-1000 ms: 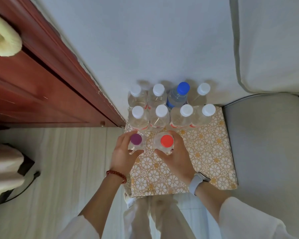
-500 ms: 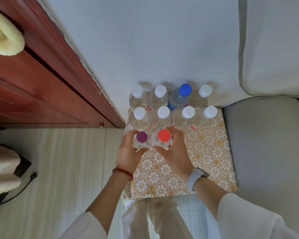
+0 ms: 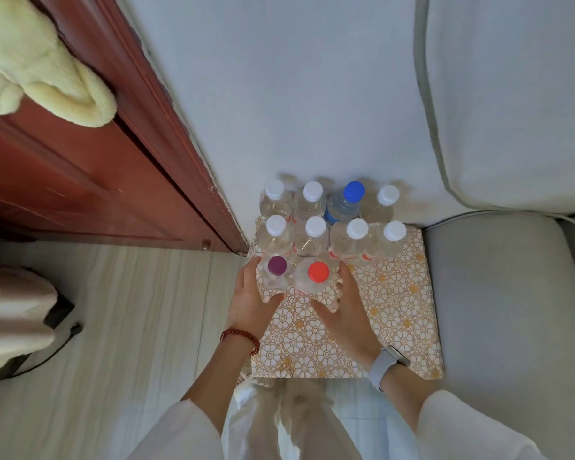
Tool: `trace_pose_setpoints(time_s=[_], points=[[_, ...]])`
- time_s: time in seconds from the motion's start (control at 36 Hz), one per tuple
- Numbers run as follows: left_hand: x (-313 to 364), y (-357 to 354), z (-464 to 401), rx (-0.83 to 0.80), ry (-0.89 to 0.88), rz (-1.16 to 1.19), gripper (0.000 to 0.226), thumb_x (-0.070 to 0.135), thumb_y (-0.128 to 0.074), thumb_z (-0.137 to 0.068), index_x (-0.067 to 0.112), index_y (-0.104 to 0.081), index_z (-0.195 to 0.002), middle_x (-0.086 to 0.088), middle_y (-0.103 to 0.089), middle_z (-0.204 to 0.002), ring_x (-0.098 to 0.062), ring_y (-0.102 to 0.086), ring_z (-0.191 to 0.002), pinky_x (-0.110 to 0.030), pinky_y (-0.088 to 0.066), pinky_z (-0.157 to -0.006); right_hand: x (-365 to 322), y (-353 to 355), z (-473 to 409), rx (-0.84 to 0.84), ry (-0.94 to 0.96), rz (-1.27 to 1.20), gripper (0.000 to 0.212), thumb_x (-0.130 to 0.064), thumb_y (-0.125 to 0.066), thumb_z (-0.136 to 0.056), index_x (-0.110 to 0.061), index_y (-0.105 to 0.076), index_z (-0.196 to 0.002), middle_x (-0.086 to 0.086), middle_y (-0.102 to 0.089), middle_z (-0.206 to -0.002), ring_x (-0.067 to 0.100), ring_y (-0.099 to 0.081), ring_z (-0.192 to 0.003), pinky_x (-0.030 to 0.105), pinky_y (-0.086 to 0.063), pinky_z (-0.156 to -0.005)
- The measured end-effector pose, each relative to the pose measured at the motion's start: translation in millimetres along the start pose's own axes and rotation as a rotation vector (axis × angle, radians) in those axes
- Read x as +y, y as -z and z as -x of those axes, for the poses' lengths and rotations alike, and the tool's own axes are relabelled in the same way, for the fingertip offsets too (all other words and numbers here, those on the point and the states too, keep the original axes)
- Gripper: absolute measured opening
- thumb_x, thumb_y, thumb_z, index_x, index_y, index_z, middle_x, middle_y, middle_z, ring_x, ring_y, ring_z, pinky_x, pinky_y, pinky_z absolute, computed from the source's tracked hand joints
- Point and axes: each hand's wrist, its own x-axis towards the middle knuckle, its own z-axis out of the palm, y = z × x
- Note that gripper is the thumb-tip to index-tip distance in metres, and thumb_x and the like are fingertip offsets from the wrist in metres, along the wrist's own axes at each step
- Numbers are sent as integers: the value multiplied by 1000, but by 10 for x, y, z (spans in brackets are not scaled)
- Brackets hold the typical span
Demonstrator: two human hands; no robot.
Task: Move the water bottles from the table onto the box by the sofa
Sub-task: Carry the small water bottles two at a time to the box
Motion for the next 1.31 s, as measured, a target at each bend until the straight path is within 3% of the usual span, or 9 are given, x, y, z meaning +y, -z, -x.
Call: trace_pose_setpoints(time_s=[0.19,0.36,0.5,0.69,0.83,0.94,1.08,1.17,1.31], points=[[-101,433,708,161,125,26,47,19,-57,-87,9,-40,-130,-9,-38,-138,-26,-43,-124,-33,-37,-98,-362,-119,488,-249,-118,302,44,-25,-45,-94,-11,-38,-135,8,-41,-142,22,-41,-130,29,-31,-105],[-494,1183,1668,390,262,17,40,23,-54,-88,12,-47,-126,-8,-47,-131,-32,-51,-113,-39,-43,-95,-1062,-749,1009,-476,119,441,28,-18,-42,-94,-2,-54,-114,17,-61,-115,31,-56,-110,41,-44,-94],[-1056,1833,2915,670,390,10,38,25,-55,-88,12,-51,-123,-11,-54,-122,-31,-53,-110,-43,-44,-92,-1604,-1561,1885,-644,335,523,29,-21,-45,-93,-7,-56,-115,12,-64,-115,28,-58,-109,35,-45,-92],[-2060,2170,5462,1012,613,24,34,22,-57,-87,10,-54,-119,-11,-56,-119,-29,-52,-111,-39,-42,-95,-1758,-2879,3947,-933,638,588,26,-21,-49,-91,-8,-59,-112,11,-66,-112,26,-59,-107,30,-44,-91],[-2662,1998,7432,1277,899,134,34,22,-58,-87,8,-55,-118,-13,-58,-117,-30,-53,-110,-37,-41,-94,-1535,-3694,5709,-1263,797,709,31,-24,-45,-93,-13,-54,-120,4,-62,-120,22,-55,-114,24,-40,-89],[-2919,1733,8721,1457,1117,205,35,21,-58,-86,8,-56,-118,-15,-57,-121,-32,-53,-112,-40,-40,-96,-1358,-4159,7032,-1518,976,778,32,-19,-46,-93,-5,-52,-121,12,-60,-122,26,-55,-113,29,-40,-93],[-3175,1302,9978,1617,1337,267,33,20,-56,-87,7,-57,-118,-15,-59,-119,-31,-52,-114,-39,-39,-99,-1026,-4655,8441,-1751,1159,854,26,-18,-47,-93,-6,-58,-112,15,-65,-110,29,-60,-103,35,-47,-87],[-3361,1060,10599,1698,1432,305,31,20,-58,-86,7,-58,-115,-14,-60,-117,-30,-54,-112,-43,-43,-97,-759,-4971,9190,-1873,1279,874,26,-19,-49,-92,-6,-58,-113,14,-65,-109,28,-61,-103,32,-45,-86],[-3737,950,11600,1805,1559,400,31,22,-53,-89,9,-56,-117,-11,-57,-119,-25,-53,-111,-33,-39,-96,-412,-5528,10438,-2040,1442,902,28,-22,-46,-92,-11,-57,-116,8,-64,-112,23,-60,-103,22,-37,-77]])
